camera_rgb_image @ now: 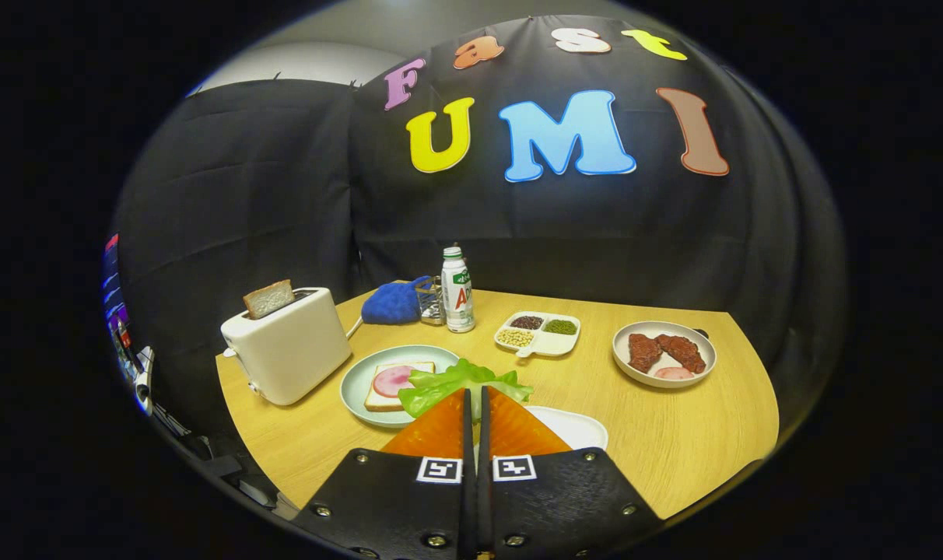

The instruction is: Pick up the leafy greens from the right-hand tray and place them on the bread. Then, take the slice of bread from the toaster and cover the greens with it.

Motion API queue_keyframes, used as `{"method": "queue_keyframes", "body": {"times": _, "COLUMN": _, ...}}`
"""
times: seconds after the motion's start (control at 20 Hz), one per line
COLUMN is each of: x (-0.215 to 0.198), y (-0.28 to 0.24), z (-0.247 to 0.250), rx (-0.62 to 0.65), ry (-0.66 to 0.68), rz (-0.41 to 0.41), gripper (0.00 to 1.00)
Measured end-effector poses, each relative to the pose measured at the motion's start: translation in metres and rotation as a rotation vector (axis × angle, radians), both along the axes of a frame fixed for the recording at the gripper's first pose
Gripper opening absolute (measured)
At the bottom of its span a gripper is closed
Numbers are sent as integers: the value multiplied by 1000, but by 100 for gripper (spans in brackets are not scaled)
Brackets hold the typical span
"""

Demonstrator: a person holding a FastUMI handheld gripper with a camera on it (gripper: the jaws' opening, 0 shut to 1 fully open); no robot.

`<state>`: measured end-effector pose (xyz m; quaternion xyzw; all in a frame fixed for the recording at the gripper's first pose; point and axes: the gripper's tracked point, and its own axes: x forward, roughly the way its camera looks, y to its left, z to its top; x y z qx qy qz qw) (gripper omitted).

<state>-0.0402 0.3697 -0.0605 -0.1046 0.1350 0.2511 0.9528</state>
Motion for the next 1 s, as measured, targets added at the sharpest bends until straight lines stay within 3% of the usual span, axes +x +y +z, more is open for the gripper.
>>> {"method": "queue_keyframes", "body": {"times": 1.0, "x": 49, "y": 121, "z": -39, "rx": 31, "ry": 44, "rz": 94, "gripper": 1}}
